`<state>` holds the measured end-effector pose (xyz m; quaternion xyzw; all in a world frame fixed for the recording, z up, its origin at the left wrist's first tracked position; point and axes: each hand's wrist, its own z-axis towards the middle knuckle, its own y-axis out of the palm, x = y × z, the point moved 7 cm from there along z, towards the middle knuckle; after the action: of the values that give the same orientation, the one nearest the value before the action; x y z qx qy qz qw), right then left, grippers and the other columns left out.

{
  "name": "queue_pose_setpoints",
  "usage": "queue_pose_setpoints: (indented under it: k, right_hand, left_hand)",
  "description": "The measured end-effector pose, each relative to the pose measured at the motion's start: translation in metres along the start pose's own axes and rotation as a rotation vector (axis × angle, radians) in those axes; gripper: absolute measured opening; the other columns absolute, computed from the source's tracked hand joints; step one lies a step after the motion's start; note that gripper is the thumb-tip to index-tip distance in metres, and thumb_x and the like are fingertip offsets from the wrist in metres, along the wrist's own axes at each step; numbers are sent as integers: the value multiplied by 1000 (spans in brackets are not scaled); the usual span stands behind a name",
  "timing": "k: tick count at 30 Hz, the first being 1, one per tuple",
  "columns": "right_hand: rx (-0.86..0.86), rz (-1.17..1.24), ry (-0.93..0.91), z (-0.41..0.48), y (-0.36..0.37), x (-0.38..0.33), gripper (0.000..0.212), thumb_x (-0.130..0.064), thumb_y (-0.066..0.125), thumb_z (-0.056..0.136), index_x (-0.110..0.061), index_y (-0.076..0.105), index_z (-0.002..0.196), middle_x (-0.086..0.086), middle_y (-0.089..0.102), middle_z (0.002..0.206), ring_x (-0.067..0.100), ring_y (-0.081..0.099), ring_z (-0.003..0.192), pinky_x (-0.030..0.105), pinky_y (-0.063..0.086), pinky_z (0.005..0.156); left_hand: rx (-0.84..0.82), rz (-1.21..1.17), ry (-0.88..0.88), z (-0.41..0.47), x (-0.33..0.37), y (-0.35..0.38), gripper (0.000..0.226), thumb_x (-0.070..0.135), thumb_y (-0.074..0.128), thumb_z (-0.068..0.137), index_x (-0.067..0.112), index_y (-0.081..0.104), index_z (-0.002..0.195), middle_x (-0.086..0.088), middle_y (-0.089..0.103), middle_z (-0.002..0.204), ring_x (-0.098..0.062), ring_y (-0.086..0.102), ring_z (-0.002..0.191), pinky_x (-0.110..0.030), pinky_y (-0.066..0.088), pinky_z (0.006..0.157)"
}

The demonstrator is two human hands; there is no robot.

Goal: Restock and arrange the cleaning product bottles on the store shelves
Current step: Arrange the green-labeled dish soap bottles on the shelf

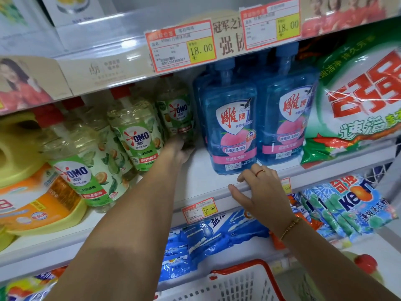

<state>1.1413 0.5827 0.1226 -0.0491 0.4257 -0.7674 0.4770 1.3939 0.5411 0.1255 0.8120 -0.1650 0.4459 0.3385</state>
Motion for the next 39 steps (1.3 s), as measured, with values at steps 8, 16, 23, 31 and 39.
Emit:
queue_pose_setpoints:
  k: [8, 16, 23, 31, 39]
  right_hand:
    - [-260, 149, -1, -5, -26, 8, 61, -51, 32, 83, -8, 66, 109, 9, 63, 103, 27, 58, 98, 32, 44, 84]
    - [-174, 111, 495, -109, -116, 140, 27, -24, 72, 83, -10, 58, 64, 9, 61, 69, 22, 54, 66, 32, 38, 65]
    - [-296, 188, 1046, -265, -81, 212, 12, -9, 73, 77, -3, 68, 86, 9, 68, 81, 26, 63, 76, 31, 45, 70]
    - [-578, 341, 1020, -307, -22, 191, 58, -15, 73, 80, -17, 51, 133, 1, 61, 124, 17, 59, 109, 15, 38, 84]
    - [-325, 473, 993, -296, -22, 156, 89, -22, 85, 67, -25, 35, 140, -13, 56, 109, 7, 55, 100, 7, 35, 74]
  left_hand:
    - [102, 599, 328, -57, 9, -13, 9, 12, 58, 90, 5, 64, 88, -14, 62, 96, -24, 57, 79, -34, 47, 76]
    - [-297, 974, 664, -228, -137, 33, 46, 30, 64, 90, -2, 54, 58, -22, 57, 58, -14, 49, 53, -25, 37, 56]
    - [-844, 1482, 290, -218, -324, 63, 78, 29, 78, 73, 12, 41, 140, -2, 46, 137, -14, 46, 122, -16, 32, 90]
    - [-809, 1763, 343, -207, -381, 89, 18, 17, 63, 80, 16, 56, 97, -6, 60, 102, -23, 60, 95, -35, 52, 84]
    - [-763, 1871, 507, -236, -343, 101, 41, 36, 59, 91, 12, 50, 124, -3, 56, 119, -20, 57, 108, -28, 47, 90]
